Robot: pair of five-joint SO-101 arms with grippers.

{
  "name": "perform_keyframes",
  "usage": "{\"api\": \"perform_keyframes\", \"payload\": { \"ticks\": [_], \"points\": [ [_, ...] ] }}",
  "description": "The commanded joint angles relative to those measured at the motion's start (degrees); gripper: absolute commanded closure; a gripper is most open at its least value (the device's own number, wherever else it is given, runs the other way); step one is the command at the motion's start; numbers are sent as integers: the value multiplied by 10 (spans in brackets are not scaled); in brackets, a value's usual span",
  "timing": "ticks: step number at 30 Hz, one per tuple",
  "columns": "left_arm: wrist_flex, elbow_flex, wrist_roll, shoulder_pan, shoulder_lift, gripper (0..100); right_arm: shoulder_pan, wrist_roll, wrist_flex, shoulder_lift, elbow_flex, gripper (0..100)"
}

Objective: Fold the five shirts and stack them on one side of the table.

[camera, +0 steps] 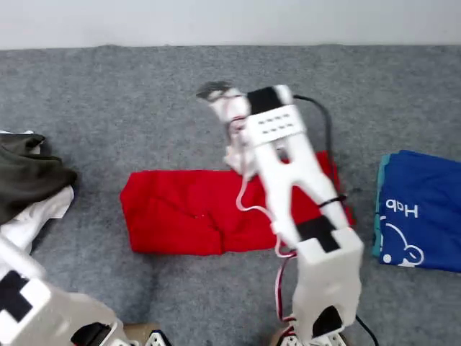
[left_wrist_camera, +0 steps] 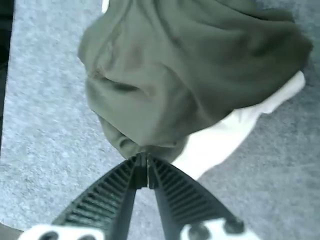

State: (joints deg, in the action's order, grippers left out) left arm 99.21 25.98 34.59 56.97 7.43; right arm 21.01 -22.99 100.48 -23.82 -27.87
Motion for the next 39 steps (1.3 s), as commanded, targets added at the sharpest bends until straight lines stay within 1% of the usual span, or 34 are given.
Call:
{"api": "perform_keyframes", "payload": {
  "ticks": [1,5,14,21,24,26,28,30,33,39],
  "points": [
    [12,-22,-5,-4,-48,985,-67,6,23,66,55,988],
    [12,-47,-5,-3,-55,985,-121,4,23,92,109,988],
    [12,-51,-4,-16,-49,985,-226,1,22,131,190,988],
    [12,-51,-4,-43,-48,985,-297,-47,22,178,245,988],
    [12,-51,-4,-63,-48,985,-327,-62,-29,173,296,988],
    [12,-51,-4,-75,-48,985,-345,-72,-93,163,351,988],
    [12,-51,-4,-82,-48,985,-356,-84,-153,152,410,988],
    [12,-51,-4,-88,-48,985,-357,-95,-182,145,455,988],
    [12,-51,-4,-91,-48,985,-360,-94,-171,156,469,988],
    [12,-51,-4,-91,-48,985,-339,-91,-131,267,419,988]
  ]
}}
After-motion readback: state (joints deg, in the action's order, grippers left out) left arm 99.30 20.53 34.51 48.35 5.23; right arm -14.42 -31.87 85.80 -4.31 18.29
